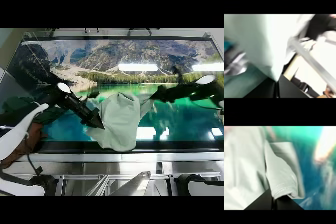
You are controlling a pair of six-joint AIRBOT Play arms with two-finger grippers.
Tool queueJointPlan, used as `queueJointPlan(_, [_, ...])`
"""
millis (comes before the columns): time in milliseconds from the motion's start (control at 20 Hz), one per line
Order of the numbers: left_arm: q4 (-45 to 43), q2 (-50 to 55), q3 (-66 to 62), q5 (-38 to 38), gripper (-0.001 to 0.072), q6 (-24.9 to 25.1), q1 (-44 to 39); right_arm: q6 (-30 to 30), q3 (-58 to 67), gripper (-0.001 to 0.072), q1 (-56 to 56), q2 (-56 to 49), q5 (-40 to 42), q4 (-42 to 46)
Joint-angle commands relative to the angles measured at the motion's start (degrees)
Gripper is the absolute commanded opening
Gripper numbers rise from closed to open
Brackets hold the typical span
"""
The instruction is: Fold the shirts.
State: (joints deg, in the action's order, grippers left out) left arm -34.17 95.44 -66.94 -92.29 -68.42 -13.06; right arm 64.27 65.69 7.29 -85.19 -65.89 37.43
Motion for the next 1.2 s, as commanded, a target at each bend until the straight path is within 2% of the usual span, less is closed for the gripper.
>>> queueJointPlan(0, [8.2, -11.1, -5.6, -5.3, 0.0012, -1.7, 7.6, 1.9, 8.9, 0.0013, 7.9, 11.1, -6.7, -1.8])
queueJointPlan(100, [14.0, -18.9, -13.2, -3.8, 0.0013, -2.6, 14.3, 1.9, 13.1, 0.0013, 13.6, 18.4, -6.9, -8.9])
queueJointPlan(150, [17.0, -22.7, -17.2, -1.2, 0.0013, -2.4, 17.7, 1.6, 14.1, 0.0014, 16.4, 22.2, -5.9, -14.2])
queueJointPlan(250, [17.5, -29.5, -23.8, 5.5, 0.0023, -0.8, 24.0, -0.8, 14.2, 0.0013, 20.9, 29.5, -1.7, -22.4])
queueJointPlan(350, [17.2, -34.6, -27.8, 9.7, 0.0023, 1.1, 29.1, -2.3, 14.2, 0.0014, 22.9, 35.1, -0.1, -23.5])
queueJointPlan(550, [17.2, -39.1, -28.9, 9.1, 0.0025, 1.6, 34.0, -3.0, 14.2, 0.0014, 22.5, 40.9, 0.0, -22.9])
queueJointPlan(850, [17.2, -37.5, -17.0, 8.2, 0.0024, 4.0, 30.4, -3.0, 12.5, 0.0015, 20.9, 37.9, -3.4, -22.2])
queueJointPlan(1000, [17.2, -32.5, -10.8, 8.4, 0.0023, 6.2, 27.1, -3.0, 9.0, 0.0015, 14.3, 32.1, -4.0, -19.1])
queueJointPlan(1150, [17.2, -24.4, -7.5, 9.4, 0.002, 9.4, 23.8, -3.1, 6.1, 0.0015, 5.4, 21.9, -0.7, -13.7])
